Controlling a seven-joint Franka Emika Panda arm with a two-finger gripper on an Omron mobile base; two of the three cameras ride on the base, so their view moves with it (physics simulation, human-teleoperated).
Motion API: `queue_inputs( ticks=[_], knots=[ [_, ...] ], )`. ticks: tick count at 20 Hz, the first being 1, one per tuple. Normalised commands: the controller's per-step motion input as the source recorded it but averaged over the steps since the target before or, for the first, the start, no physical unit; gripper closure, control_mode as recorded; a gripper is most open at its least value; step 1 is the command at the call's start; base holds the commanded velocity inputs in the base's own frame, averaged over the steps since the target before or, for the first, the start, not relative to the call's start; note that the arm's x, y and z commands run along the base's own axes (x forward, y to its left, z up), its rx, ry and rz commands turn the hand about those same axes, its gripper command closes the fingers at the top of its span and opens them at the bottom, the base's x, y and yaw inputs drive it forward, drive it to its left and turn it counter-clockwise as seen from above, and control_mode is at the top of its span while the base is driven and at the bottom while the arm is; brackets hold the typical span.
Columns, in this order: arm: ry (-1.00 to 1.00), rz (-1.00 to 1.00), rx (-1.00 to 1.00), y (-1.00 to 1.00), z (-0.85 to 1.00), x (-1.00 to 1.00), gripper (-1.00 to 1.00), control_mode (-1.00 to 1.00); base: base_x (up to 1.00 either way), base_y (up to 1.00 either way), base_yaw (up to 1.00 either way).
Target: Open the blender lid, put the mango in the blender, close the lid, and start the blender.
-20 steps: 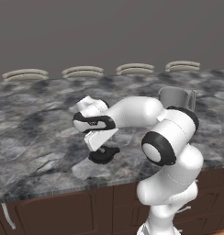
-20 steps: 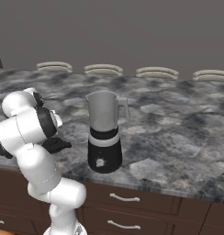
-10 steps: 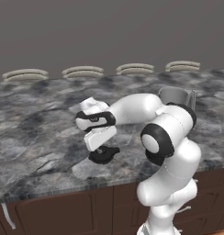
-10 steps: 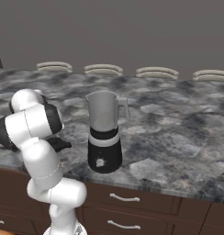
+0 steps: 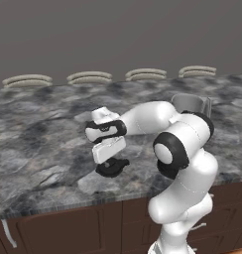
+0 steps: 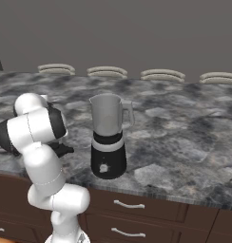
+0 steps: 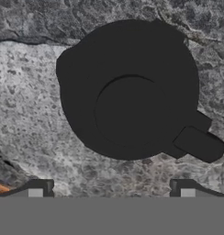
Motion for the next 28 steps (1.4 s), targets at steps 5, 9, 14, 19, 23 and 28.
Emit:
queue_inputs(
  ticks=[5, 9, 14, 19, 23, 28],
  knots=[
    [-0.03, 0.00, 0.09, 0.08, -0.07, 0.12, -1.00, -1.00, 0.00, 0.00, 0.00],
    [-0.04, 0.00, 0.08, 0.10, -0.11, 0.11, -1.00, -1.00, 0.00, 0.00, 0.00],
    [-0.08, 0.00, 0.08, 0.05, -0.13, 0.05, -1.00, -1.00, 0.00, 0.00, 0.00],
    [-0.12, 0.00, 0.04, 0.00, -0.16, 0.00, -1.00, -1.00, 0.00, 0.00, 0.00],
    [-0.14, 0.00, 0.03, 0.00, -0.12, 0.01, -1.00, -1.00, 0.00, 0.00, 0.00],
    [-0.16, 0.00, 0.05, -0.06, -0.04, 0.01, -1.00, -1.00, 0.00, 0.00, 0.00]
  ],
)
